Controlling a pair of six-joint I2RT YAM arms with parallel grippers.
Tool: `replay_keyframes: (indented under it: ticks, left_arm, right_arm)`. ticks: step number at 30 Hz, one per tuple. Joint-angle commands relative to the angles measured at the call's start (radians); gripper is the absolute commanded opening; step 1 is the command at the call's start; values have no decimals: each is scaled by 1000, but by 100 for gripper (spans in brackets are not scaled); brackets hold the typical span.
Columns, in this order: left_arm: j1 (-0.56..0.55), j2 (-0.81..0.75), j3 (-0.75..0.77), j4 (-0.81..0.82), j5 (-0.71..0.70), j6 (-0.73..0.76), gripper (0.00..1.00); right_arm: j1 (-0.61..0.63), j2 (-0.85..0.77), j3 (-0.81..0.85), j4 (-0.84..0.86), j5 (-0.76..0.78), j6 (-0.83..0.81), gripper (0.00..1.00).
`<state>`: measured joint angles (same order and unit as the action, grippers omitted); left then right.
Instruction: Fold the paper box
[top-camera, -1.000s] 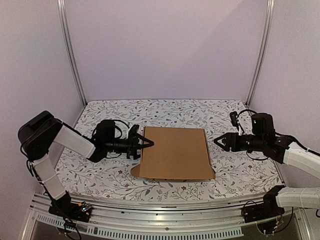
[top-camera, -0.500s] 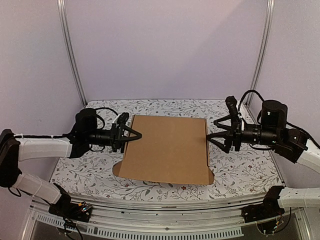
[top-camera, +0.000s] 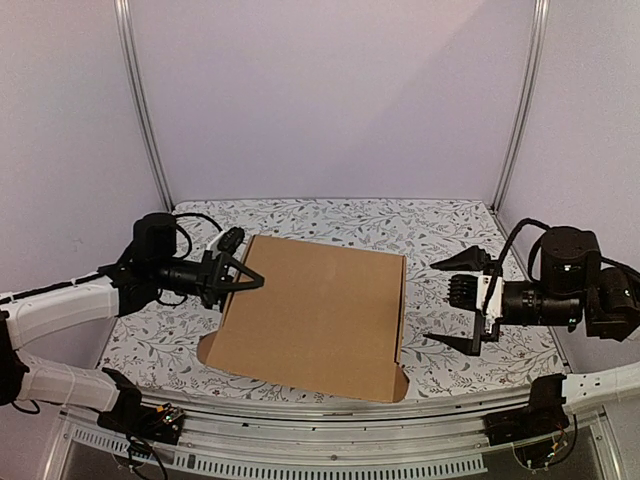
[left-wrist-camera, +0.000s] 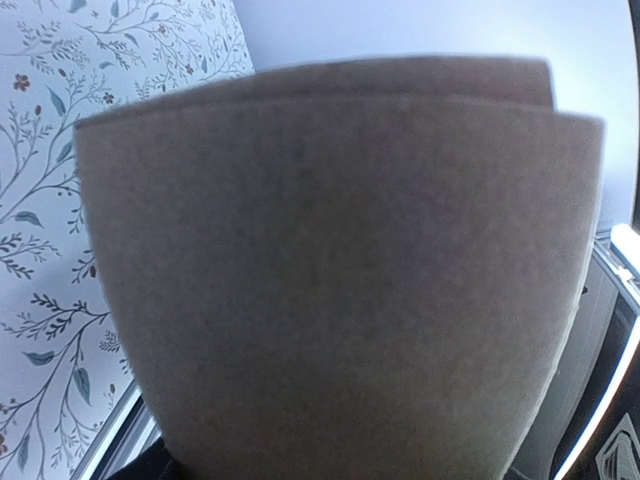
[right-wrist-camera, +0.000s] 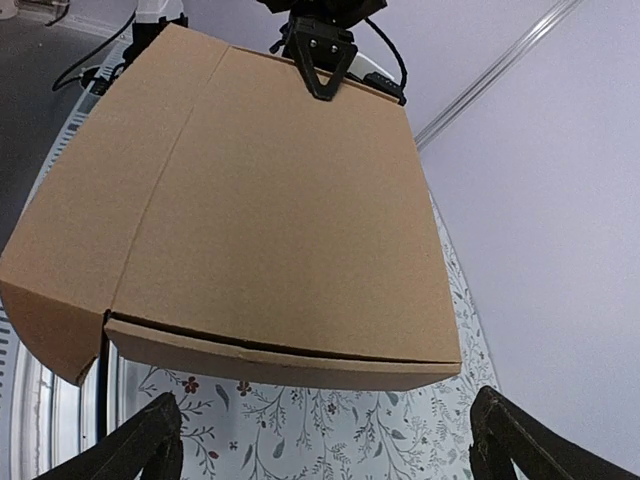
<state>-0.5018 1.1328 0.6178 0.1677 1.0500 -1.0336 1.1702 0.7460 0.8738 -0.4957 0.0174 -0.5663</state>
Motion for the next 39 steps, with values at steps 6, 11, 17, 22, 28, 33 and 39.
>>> replay_keyframes:
  ticks: [6,11,17,22,28,33,39]
  left_arm:
    - [23,-12,61,-115,61,80,38]
    - [23,-24,53,-116,77,79,38]
    - [23,-33,42,-114,87,93,38]
    - [23,-23,39,-107,107,102,38]
    - [23,-23,40,-102,130,107,38]
    - [23,-26,47,-118,143,122,37]
    - [24,-38,56,-148,144,142,37]
  right_arm:
    - [305,43,-159,183,623,-646,99]
    - [333,65,-246,384,624,-817,99]
    - [376,131,-313,670,668,-946,99]
    - [394,209,-317,760,658,-986,99]
    - [400,245,-313,800,661,-994,99]
    - [405,257,-322,732,679,-989,99]
    - [410,229,-344,678,720,-976,99]
